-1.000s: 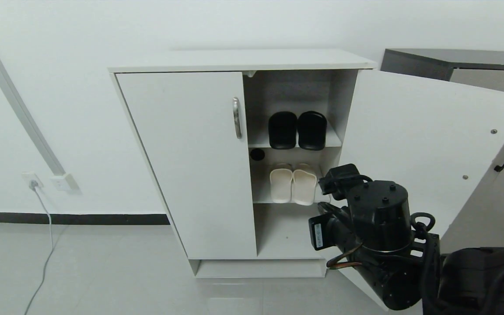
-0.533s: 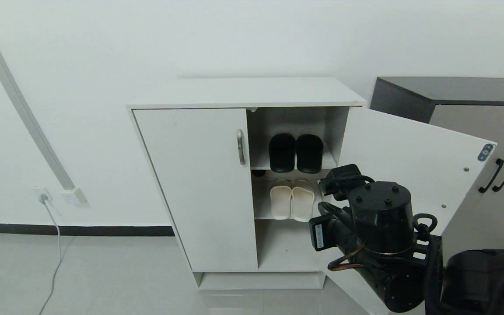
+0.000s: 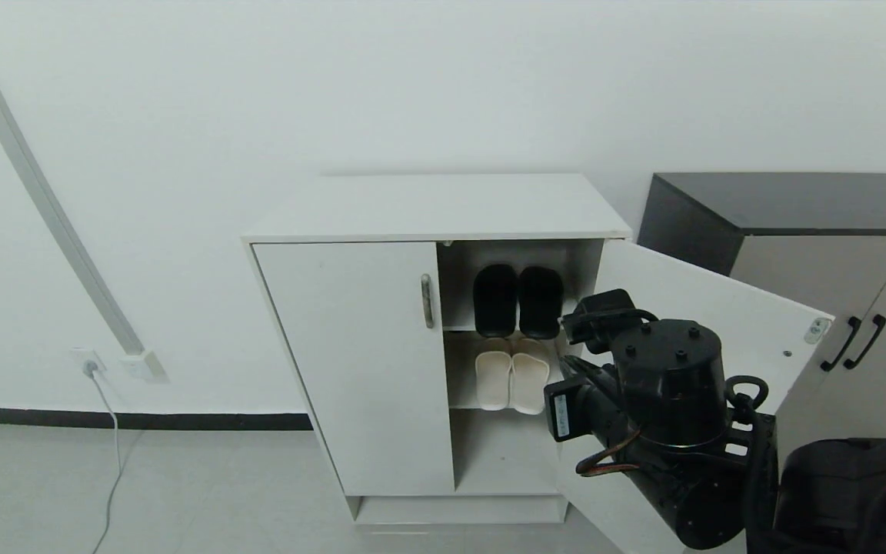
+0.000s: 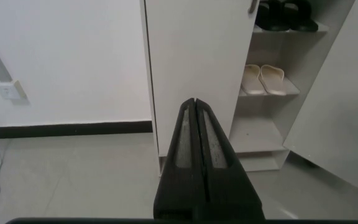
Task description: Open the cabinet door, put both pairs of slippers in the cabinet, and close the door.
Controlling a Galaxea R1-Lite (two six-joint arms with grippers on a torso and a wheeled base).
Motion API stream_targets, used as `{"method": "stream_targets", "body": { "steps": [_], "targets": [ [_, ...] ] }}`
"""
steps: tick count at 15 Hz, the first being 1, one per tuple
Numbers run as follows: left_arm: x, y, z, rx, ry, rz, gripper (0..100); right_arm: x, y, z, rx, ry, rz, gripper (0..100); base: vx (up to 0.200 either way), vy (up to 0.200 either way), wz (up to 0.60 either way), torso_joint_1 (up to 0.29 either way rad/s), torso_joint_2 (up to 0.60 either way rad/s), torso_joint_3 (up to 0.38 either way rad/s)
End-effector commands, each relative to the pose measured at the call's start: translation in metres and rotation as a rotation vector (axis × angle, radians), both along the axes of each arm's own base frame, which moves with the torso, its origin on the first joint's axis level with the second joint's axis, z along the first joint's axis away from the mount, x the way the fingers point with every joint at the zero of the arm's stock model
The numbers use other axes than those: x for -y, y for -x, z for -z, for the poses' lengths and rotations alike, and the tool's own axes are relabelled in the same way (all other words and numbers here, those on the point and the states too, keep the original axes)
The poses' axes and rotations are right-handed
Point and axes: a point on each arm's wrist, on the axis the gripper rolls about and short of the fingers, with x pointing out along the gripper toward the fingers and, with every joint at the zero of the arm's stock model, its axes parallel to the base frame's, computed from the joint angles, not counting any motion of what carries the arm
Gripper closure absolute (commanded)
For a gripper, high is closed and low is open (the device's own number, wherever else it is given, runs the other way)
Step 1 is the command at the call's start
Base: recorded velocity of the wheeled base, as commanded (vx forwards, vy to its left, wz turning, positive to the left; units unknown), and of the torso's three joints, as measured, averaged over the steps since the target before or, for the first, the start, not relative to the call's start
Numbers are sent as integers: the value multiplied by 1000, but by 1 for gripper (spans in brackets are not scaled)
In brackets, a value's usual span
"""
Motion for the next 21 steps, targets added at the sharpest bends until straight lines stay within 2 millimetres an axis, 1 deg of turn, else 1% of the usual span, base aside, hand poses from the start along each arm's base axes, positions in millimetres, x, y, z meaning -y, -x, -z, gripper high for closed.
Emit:
{"method": "stream_targets", "body": {
  "steps": [1, 10, 14, 21],
  "targets": [
    [0, 0, 0, -1, 0, 0, 100, 0, 1, 1, -1, 2, -2, 100, 0, 0, 0, 178, -486, -310],
    [0, 0, 0, -1, 0, 0, 100, 1, 1, 0, 1, 2, -1, 100, 0, 0, 0, 214, -531, -322],
    [0, 0, 0, -1, 0, 0, 100, 5, -3, 1, -3, 9, 14, 100, 0, 0, 0, 228, -531, -297],
    [0, 0, 0, -1, 1, 0, 100, 8, -6, 4, -8, 15, 26, 100, 0, 0, 0, 24, -42, -23]
  ]
}}
